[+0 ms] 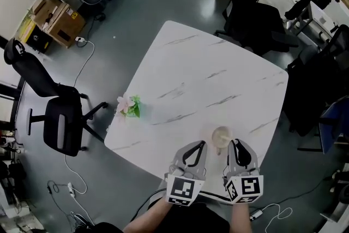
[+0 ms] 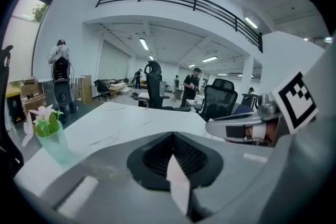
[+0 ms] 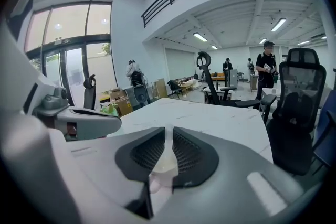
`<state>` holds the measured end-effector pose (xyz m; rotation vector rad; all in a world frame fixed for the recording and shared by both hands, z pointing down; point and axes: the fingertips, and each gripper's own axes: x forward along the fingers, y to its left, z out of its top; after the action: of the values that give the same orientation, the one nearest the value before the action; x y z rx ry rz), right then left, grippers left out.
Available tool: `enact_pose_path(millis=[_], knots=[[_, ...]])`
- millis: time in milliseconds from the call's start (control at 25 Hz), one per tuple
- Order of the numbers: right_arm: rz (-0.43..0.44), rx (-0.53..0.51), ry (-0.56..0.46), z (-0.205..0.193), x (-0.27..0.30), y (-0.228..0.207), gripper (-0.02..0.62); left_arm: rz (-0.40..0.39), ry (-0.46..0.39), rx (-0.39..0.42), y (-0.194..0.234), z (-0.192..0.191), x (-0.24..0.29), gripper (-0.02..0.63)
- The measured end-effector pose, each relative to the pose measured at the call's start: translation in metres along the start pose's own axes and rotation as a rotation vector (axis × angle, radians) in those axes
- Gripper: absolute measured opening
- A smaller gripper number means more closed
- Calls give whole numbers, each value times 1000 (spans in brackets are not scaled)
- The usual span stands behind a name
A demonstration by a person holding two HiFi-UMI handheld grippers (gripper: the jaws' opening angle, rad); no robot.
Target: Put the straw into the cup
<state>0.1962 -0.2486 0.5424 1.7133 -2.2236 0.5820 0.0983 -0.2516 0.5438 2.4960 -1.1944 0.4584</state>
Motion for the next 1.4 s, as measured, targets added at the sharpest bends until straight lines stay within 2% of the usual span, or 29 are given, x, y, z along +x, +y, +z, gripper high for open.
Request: enact_pose_path(millis=[360, 920, 1120, 1400], knots=[[-13, 32, 48, -16, 14, -6, 48, -24, 47, -18, 4, -12, 13, 2], [-51, 21, 74, -27, 17, -8, 51, -22, 53, -23, 6, -13, 15, 2], [-66, 14, 56, -25, 12, -9, 100, -14, 40, -10, 4, -9, 12, 2], [-104, 10, -13, -6, -6, -16, 104, -8, 11, 2, -1, 3, 5, 2]])
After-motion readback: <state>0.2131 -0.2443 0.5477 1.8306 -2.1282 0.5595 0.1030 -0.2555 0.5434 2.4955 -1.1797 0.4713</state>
